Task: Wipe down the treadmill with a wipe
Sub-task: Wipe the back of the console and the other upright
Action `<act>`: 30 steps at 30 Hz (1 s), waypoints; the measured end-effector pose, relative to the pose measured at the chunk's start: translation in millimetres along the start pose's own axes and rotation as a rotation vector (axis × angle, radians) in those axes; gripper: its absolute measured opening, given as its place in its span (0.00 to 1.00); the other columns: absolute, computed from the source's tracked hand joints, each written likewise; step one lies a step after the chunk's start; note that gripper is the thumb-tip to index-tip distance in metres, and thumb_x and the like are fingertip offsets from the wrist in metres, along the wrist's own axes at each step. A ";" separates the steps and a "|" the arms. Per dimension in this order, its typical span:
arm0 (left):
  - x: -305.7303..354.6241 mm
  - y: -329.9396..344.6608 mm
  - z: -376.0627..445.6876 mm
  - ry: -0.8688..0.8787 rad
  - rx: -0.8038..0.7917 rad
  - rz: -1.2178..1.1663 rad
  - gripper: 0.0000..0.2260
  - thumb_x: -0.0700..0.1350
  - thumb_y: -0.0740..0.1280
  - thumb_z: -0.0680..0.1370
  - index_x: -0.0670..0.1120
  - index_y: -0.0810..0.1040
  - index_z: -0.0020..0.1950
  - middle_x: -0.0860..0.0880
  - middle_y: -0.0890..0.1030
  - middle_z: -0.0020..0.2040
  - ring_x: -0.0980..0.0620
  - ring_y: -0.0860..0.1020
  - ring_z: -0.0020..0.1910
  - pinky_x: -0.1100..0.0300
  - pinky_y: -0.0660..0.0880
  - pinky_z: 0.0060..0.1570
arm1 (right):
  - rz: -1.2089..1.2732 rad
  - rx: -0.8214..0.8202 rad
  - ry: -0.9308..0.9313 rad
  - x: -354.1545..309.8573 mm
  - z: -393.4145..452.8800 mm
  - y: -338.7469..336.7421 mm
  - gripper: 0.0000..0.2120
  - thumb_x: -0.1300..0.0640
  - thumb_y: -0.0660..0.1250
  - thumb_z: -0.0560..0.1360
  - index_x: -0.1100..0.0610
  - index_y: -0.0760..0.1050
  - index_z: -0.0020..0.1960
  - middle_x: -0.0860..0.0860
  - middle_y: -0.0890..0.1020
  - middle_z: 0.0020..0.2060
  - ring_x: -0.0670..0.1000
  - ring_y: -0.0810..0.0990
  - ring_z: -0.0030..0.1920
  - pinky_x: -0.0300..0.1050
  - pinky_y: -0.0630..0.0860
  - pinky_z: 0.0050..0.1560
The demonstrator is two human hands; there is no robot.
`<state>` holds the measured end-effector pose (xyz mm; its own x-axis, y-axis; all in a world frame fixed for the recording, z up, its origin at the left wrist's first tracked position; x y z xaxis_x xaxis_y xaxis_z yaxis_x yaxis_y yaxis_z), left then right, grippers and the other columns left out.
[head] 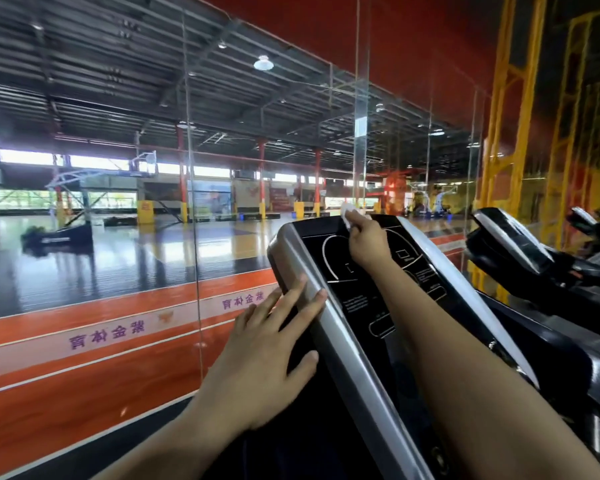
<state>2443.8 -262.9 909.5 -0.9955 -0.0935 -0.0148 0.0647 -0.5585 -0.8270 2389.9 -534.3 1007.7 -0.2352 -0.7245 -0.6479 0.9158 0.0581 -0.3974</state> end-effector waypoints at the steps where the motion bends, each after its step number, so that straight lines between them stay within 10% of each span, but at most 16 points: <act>1: 1.1 1.0 -0.1 -0.001 0.005 0.005 0.30 0.67 0.45 0.79 0.71 0.28 0.75 0.66 0.27 0.78 0.54 0.38 0.82 0.45 0.45 0.81 | 0.014 -0.024 -0.052 -9.1 -9.4 2.5 0.21 0.65 0.56 0.82 0.55 0.75 0.72 0.58 0.76 0.71 0.60 0.76 0.68 0.40 0.71 0.63; 8: -0.7 6.6 -4.0 -0.023 0.056 -0.011 0.35 0.67 0.43 0.76 0.64 0.30 0.79 0.67 0.32 0.79 0.59 0.39 0.81 0.50 0.49 0.81 | 0.140 -0.273 -0.469 -59.7 -77.1 17.8 0.23 0.66 0.58 0.81 0.52 0.74 0.72 0.46 0.73 0.73 0.42 0.68 0.74 0.32 0.61 0.73; 17: -2.7 4.1 -4.4 -0.032 0.062 -0.066 0.35 0.69 0.42 0.75 0.65 0.33 0.80 0.71 0.30 0.77 0.60 0.40 0.81 0.53 0.47 0.81 | 0.024 -0.051 0.058 8.1 7.4 -7.8 0.23 0.63 0.53 0.84 0.53 0.69 0.77 0.64 0.69 0.73 0.63 0.76 0.63 0.41 0.69 0.56; 21: -1.0 3.4 -3.9 -0.036 0.078 -0.064 0.35 0.68 0.43 0.75 0.64 0.34 0.81 0.70 0.31 0.78 0.59 0.41 0.81 0.53 0.47 0.81 | 0.074 -0.147 -0.181 -28.4 -47.4 1.5 0.21 0.64 0.54 0.84 0.54 0.72 0.74 0.60 0.75 0.70 0.45 0.79 0.46 0.30 0.73 0.45; 27: -1.4 4.9 -3.1 -0.038 0.094 -0.074 0.36 0.67 0.43 0.75 0.64 0.35 0.81 0.71 0.32 0.78 0.60 0.42 0.81 0.58 0.45 0.79 | 0.157 -0.302 -0.404 -23.8 -94.5 0.6 0.21 0.64 0.56 0.83 0.52 0.72 0.74 0.46 0.72 0.74 0.44 0.70 0.73 0.41 0.65 0.75; 30: -3.4 6.3 -2.6 -0.049 0.082 -0.087 0.35 0.66 0.44 0.75 0.64 0.36 0.81 0.71 0.33 0.78 0.59 0.43 0.82 0.56 0.47 0.80 | 0.013 -0.160 -0.182 12.6 -57.8 -10.8 0.21 0.62 0.55 0.84 0.49 0.72 0.74 0.58 0.78 0.68 0.55 0.82 0.52 0.45 0.78 0.51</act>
<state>2447.4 -263.9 902.9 -0.9932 -0.0806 0.0844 -0.0146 -0.6317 -0.7751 2358.3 -504.4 966.2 -0.1479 -0.8341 -0.5315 0.8517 0.1657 -0.4971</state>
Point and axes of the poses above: each hand's wrist, its own z-axis towards the middle knuckle, its own y-axis out of the palm, x = y × z, the point moved 3 cm from there along z, towards the middle knuckle
